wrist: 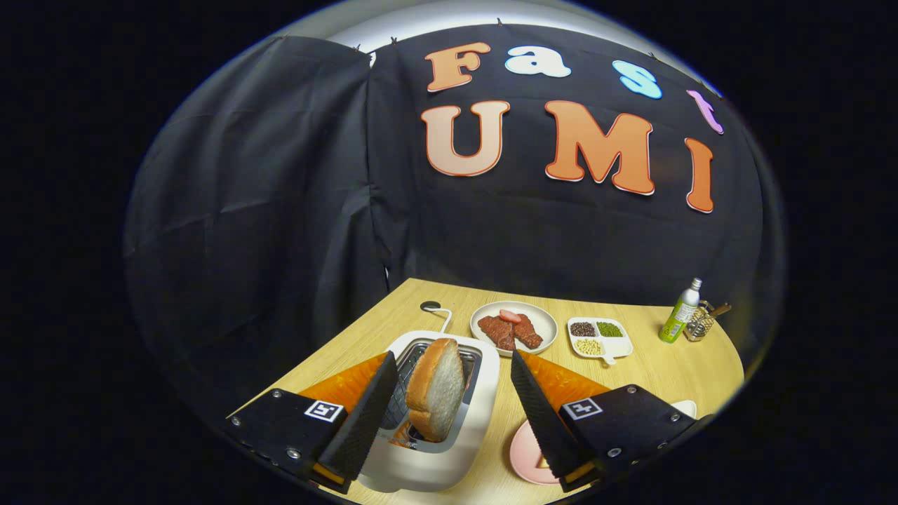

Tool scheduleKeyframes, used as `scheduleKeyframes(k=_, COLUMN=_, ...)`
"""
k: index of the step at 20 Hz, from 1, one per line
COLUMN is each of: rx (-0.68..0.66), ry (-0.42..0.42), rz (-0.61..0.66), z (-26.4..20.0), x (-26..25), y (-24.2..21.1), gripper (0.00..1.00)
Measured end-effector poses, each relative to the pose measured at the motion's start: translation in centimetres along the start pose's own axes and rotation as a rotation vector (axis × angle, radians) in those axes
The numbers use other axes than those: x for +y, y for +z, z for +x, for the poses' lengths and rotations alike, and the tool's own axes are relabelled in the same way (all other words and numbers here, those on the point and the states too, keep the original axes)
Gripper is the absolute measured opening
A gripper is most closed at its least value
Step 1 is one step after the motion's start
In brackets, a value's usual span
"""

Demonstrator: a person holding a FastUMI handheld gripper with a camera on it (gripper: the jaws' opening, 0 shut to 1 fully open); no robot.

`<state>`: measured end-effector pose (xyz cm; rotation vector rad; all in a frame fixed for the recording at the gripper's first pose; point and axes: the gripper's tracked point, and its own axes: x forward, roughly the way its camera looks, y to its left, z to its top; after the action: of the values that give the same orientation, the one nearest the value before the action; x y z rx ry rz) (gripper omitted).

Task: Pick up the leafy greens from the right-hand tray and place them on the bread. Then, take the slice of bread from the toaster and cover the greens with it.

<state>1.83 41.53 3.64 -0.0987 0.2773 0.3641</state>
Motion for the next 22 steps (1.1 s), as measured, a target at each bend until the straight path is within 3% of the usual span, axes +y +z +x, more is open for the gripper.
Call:
scheduleKeyframes(k=3, rx=0.039, ry=-0.002, rz=0.001, z=1.0, x=-0.1, y=-1.4, gripper=0.88)
scheduleKeyframes(k=6, rx=0.082, ry=0.002, rz=0.004, z=1.5, x=0.2, y=-2.6, gripper=0.6)
scheduleKeyframes(k=9, rx=0.09, ry=0.008, rz=0.009, z=1.8, x=0.1, y=-2.8, gripper=0.41)
scheduleKeyframes(k=10, rx=0.1, ry=0.028, rz=0.023, z=1.5, x=0.7, y=-2.8, gripper=0.28)
scheduleKeyframes(k=12, rx=0.099, ry=0.032, rz=0.029, z=1.7, x=0.8, y=-2.8, gripper=0.15)
scheduleKeyframes(k=22, rx=-0.009, ry=0.056, rz=0.112, z=-0.9, x=-0.9, y=2.6, gripper=0.1)
